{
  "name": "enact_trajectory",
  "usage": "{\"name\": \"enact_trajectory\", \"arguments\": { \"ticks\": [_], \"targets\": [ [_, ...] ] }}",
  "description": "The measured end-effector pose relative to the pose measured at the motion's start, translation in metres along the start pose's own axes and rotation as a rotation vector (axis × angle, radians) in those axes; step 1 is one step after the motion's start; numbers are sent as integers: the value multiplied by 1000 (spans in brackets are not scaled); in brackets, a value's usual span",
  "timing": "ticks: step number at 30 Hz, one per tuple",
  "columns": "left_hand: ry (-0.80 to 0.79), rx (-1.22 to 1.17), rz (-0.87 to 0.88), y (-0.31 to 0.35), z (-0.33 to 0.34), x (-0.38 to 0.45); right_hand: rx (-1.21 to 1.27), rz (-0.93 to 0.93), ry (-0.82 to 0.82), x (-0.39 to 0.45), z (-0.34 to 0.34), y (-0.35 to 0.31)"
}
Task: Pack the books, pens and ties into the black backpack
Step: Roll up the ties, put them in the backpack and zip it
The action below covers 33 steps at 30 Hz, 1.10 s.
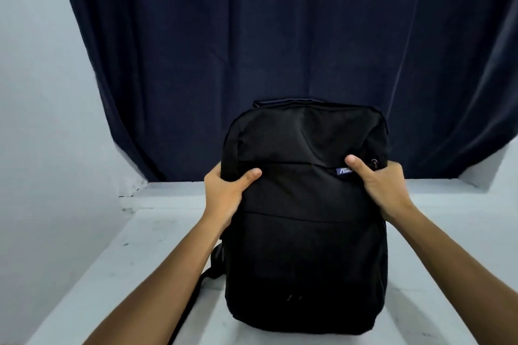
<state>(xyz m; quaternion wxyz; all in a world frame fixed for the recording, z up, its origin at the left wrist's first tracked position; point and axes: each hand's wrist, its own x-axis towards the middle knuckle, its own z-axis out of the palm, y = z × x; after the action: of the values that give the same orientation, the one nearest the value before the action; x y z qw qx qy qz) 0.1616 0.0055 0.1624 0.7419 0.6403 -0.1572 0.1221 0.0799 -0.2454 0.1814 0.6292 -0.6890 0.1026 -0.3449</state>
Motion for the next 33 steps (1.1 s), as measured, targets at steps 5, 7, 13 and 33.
{"name": "enact_trajectory", "arguments": {
  "ticks": [5,7,13,33],
  "targets": [
    [6,-53,-1,-12,38,14,21,-19,79,21,-22,10],
    [18,-67,-7,-16,48,25,47,-17,76,36,-24,14],
    [86,-90,3,-20,70,65,88,-35,53,89,-14,13],
    [43,54,-62,-80,99,147,-64,85,39,190,1,81]
  ]
}}
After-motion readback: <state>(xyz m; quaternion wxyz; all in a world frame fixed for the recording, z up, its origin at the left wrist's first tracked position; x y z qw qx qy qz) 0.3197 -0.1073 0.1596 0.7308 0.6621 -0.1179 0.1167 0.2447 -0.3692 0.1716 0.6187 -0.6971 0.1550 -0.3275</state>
